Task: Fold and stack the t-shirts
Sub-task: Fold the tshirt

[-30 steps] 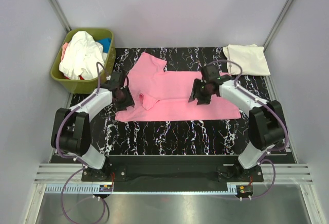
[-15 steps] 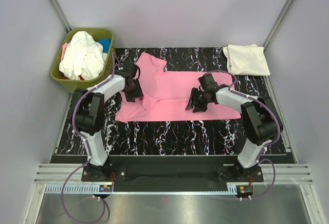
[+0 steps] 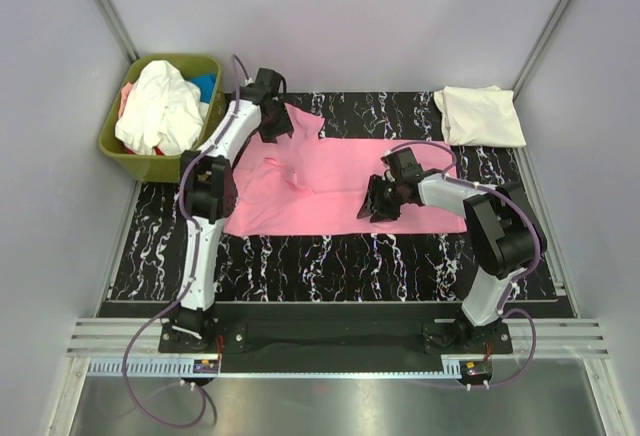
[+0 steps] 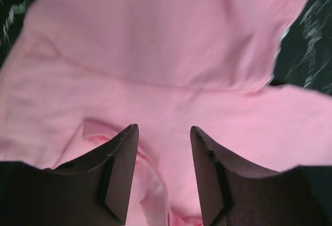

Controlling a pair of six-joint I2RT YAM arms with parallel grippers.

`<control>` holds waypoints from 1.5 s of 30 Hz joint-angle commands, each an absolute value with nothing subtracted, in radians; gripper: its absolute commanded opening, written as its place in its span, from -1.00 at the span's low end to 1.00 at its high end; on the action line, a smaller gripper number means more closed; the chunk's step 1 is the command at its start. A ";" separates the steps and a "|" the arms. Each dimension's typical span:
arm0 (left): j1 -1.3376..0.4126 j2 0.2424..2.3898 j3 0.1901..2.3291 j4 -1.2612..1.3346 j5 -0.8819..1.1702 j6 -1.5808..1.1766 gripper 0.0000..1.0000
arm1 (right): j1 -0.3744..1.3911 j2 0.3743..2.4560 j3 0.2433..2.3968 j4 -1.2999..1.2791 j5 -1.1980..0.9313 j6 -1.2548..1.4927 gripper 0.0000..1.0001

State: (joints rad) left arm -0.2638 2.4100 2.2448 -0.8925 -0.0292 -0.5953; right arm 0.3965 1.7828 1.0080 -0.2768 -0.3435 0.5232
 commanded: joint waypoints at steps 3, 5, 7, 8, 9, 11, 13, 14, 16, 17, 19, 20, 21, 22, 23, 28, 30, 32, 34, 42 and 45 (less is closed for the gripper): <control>-0.218 2.335 2.317 -0.948 0.029 -0.607 0.01 | 0.397 1.799 1.023 -0.242 -0.356 0.497 0.02; -0.219 2.271 2.197 -0.905 0.021 -0.597 0.01 | 0.397 1.799 1.022 -0.241 -0.357 0.495 0.02; -0.219 2.180 2.119 -0.891 0.002 -0.580 0.01 | 0.396 1.793 1.017 -0.233 -0.357 0.495 0.02; -0.219 2.148 2.077 -0.876 0.002 -0.574 0.01 | 0.394 1.792 1.012 -0.232 -0.360 0.495 0.02; -0.221 2.087 1.992 -0.868 0.002 -0.566 -0.01 | 0.394 1.781 1.005 -0.226 -0.362 0.497 0.02; -0.229 2.028 1.863 -0.836 -0.026 -0.552 -0.05 | 0.385 1.764 0.982 -0.201 -0.376 0.499 0.02; -0.255 1.956 1.784 -0.816 -0.023 -0.543 -0.07 | 0.376 1.743 0.963 -0.173 -0.385 0.505 0.02; -0.265 1.942 1.723 -0.795 -0.021 -0.543 -0.10 | 0.373 1.741 0.954 -0.169 -0.396 0.508 0.02; -0.304 1.924 1.686 -0.790 -0.034 -0.543 -0.10 | 0.361 1.746 0.951 -0.167 -0.403 0.512 0.02; -0.317 1.925 1.668 -0.792 -0.044 -0.551 -0.10 | 0.357 1.750 0.957 -0.167 -0.408 0.514 0.02; -0.348 1.950 1.661 -0.788 -0.054 -0.567 -0.11 | 0.354 1.761 0.963 -0.176 -0.411 0.517 0.01; -0.356 1.963 1.666 -0.792 -0.054 -0.574 -0.14 | 0.353 1.763 0.965 -0.178 -0.413 0.517 0.02; -0.368 1.989 1.669 -0.793 -0.058 -0.578 -0.15 | 0.353 1.761 0.963 -0.178 -0.413 0.515 0.01; -0.374 2.002 1.675 -0.802 -0.067 -0.590 -0.16 | 0.351 1.761 0.962 -0.176 -0.413 0.517 0.01; -0.379 2.011 1.675 -0.799 -0.077 -0.598 -0.17 | 0.353 1.759 0.962 -0.175 -0.414 0.515 0.01; -0.391 2.057 1.674 -0.773 -0.074 -0.614 -0.17 | 0.348 1.764 0.963 -0.175 -0.420 0.517 0.01; -0.391 2.072 1.678 -0.761 -0.072 -0.627 -0.17 | 0.347 1.766 0.963 -0.173 -0.422 0.517 0.02; -0.393 2.085 1.701 -0.744 -0.064 -0.643 -0.17 | 0.347 1.767 0.963 -0.172 -0.426 0.517 0.01; -0.393 2.114 1.753 -0.727 -0.035 -0.673 -0.17 | 0.345 1.769 0.963 -0.170 -0.428 0.515 0.02; -0.374 2.302 1.985 -0.634 0.021 -0.851 -0.14 | 0.338 1.770 0.960 -0.167 -0.439 0.518 0.01; -0.336 2.341 2.023 -0.539 0.066 -0.865 -0.13 | 0.336 1.770 0.959 -0.161 -0.442 0.518 0.02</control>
